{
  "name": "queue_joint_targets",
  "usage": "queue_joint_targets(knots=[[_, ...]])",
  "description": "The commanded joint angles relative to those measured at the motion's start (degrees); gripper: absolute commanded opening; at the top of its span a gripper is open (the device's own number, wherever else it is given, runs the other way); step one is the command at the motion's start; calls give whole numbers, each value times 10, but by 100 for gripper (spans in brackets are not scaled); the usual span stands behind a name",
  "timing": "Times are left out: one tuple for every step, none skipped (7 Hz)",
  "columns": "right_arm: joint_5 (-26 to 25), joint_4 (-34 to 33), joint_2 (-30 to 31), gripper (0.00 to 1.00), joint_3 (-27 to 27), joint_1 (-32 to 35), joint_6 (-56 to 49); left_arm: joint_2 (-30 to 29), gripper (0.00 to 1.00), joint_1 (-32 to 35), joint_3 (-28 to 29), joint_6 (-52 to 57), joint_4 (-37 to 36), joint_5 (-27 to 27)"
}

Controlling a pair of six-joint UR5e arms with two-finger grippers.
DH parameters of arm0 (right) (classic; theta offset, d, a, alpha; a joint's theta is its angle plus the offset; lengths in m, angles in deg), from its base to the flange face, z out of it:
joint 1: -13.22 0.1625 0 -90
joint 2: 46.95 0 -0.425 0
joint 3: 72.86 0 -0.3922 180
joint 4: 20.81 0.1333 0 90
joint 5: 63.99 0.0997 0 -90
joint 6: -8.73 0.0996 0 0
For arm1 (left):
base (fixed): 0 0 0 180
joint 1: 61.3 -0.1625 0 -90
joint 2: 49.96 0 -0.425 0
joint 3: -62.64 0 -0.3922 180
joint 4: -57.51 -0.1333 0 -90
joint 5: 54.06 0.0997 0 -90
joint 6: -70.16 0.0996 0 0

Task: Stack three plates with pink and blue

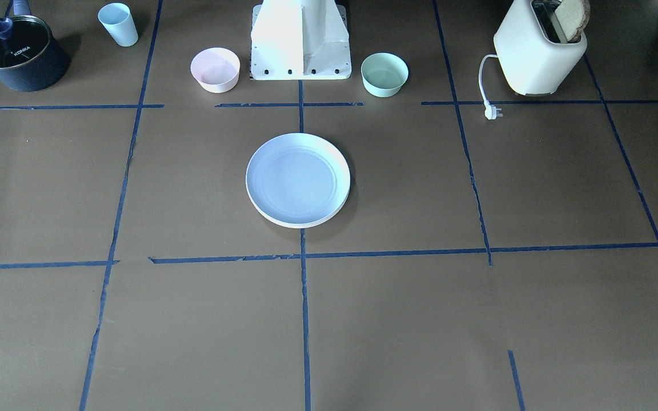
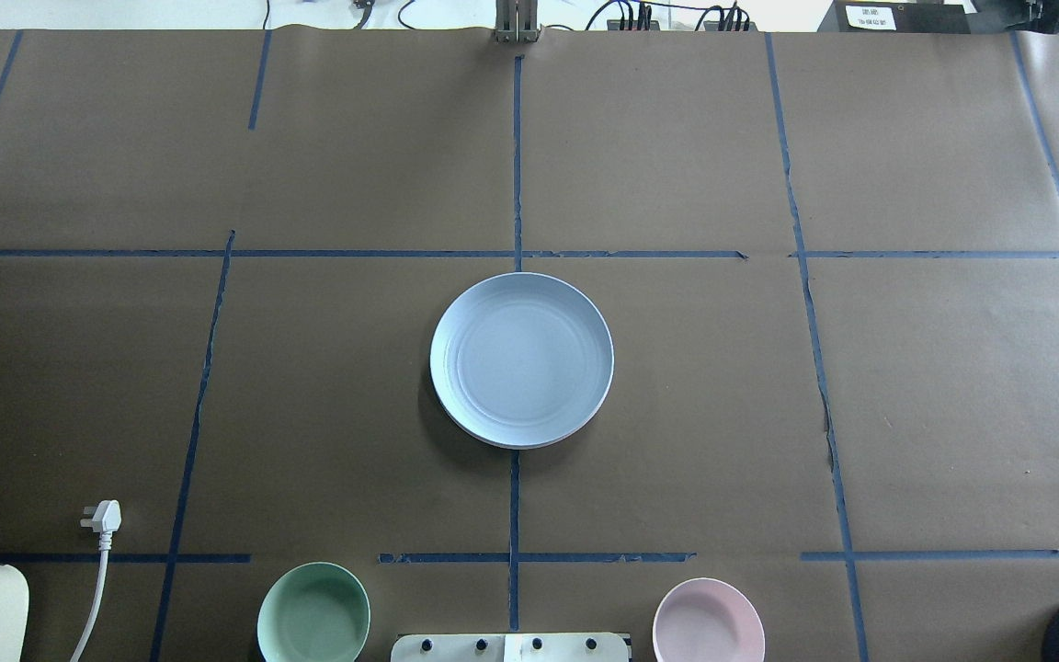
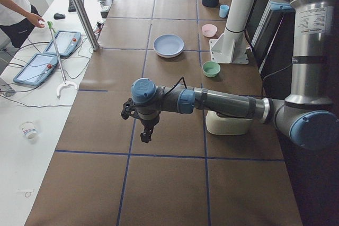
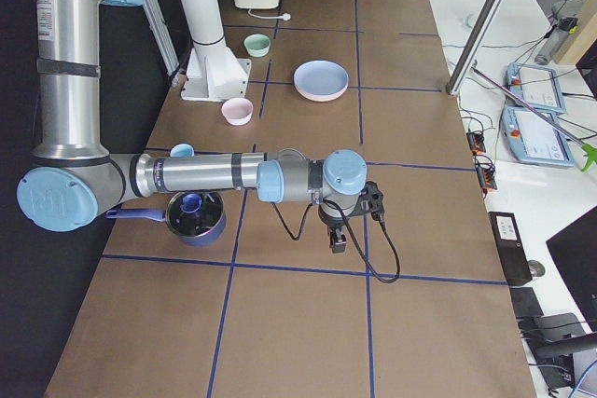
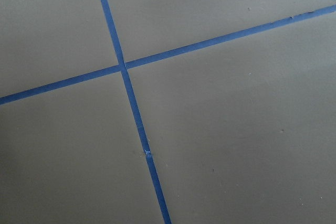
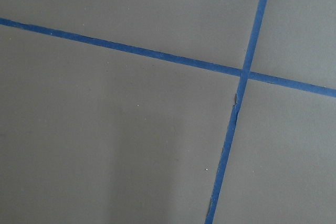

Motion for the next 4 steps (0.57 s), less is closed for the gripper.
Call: queue_joint_targets(knots=[[2,0,1,100,-2,0,0,0,100,0,1,0,-1,3],[2,0,2,100,-3,0,0,0,100,0,-2,2,-4,4],[6,0,11,100,-9,0,-1,4,100,0,-2,2,-6,5],[7,-1,17,100,-16,0,-1,4,100,0,-2,2,-6,5]])
